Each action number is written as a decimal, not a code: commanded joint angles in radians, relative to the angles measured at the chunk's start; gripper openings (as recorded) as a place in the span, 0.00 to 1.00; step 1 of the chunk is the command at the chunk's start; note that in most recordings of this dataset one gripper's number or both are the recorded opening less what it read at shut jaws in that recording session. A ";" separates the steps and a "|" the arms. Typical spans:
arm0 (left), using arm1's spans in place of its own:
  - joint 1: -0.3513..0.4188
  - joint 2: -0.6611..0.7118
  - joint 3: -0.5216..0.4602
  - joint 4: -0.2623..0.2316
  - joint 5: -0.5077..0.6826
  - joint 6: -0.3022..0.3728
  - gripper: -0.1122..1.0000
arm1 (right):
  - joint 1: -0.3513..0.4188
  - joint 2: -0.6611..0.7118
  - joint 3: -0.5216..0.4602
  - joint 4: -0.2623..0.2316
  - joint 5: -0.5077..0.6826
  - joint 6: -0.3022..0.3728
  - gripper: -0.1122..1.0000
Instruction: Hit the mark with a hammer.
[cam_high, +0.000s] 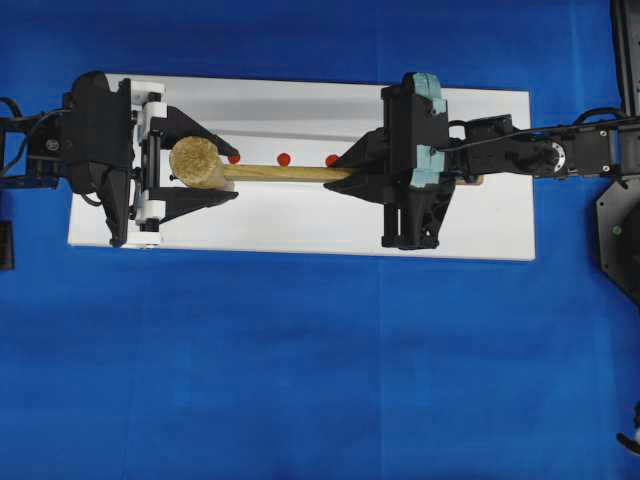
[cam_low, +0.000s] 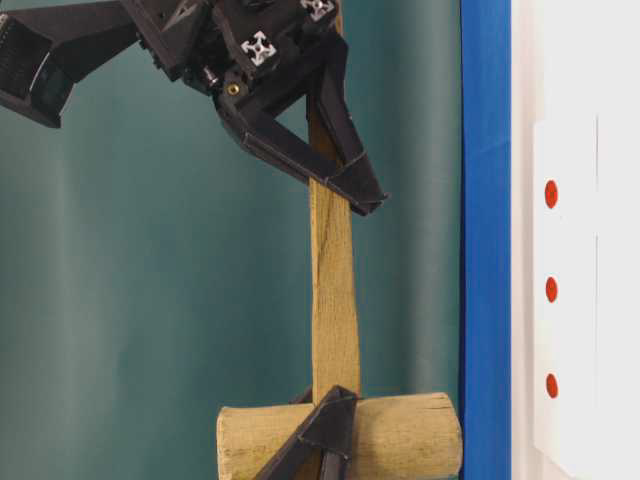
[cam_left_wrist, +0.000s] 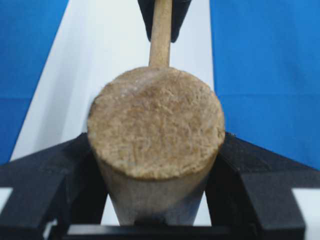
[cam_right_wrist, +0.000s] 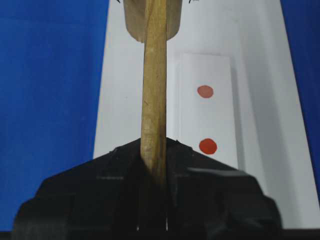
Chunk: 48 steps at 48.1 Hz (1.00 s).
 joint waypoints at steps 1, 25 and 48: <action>-0.006 -0.005 -0.020 -0.002 -0.003 -0.012 0.51 | -0.003 -0.012 -0.038 -0.002 -0.011 0.000 0.23; -0.005 -0.018 -0.041 -0.002 0.014 -0.164 0.51 | 0.020 -0.014 -0.046 -0.040 -0.031 -0.002 0.91; -0.011 -0.020 -0.087 -0.002 0.029 -0.876 0.51 | 0.020 -0.012 -0.038 -0.069 -0.037 -0.002 0.91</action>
